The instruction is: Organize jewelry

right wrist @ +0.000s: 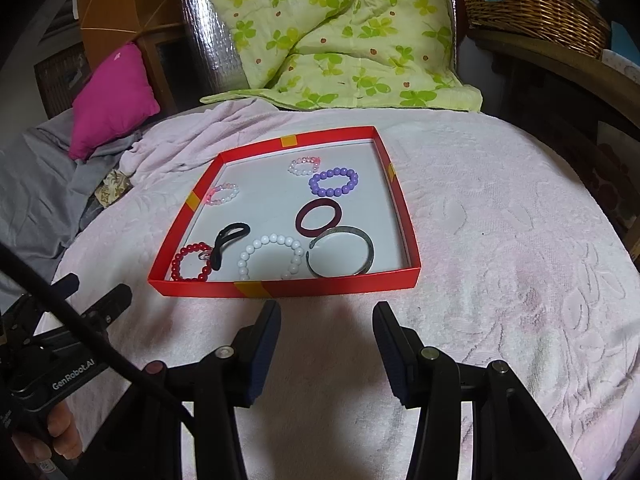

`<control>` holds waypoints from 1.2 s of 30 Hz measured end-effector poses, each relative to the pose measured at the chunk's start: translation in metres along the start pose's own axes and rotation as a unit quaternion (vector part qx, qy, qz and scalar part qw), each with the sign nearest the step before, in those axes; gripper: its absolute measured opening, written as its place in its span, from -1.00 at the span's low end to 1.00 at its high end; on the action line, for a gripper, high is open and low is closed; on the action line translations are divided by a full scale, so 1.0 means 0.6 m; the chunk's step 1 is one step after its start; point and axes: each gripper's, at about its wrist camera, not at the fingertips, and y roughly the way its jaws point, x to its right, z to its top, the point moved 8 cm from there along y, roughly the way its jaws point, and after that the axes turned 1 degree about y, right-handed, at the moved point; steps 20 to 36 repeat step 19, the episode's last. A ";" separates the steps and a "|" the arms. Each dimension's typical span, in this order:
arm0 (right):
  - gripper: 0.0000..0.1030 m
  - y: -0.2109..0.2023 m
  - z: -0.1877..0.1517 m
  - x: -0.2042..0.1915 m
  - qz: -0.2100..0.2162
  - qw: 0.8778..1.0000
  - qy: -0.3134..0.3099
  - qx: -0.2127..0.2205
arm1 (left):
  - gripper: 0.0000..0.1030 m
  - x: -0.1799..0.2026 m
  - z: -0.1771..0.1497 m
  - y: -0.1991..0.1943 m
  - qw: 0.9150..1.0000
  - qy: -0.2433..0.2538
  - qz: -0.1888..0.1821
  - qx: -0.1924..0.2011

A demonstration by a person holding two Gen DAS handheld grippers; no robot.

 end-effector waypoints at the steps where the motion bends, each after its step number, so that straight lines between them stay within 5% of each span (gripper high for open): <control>1: 0.01 -0.001 0.000 0.000 0.000 1.000 0.000 0.000 | 0.69 -0.001 0.000 0.000 1.000 -0.001 0.001 0.000; 36: 0.01 -0.004 0.001 -0.005 -0.002 1.000 -0.005 0.004 | 0.69 -0.001 0.002 -0.003 1.000 0.002 -0.015 0.006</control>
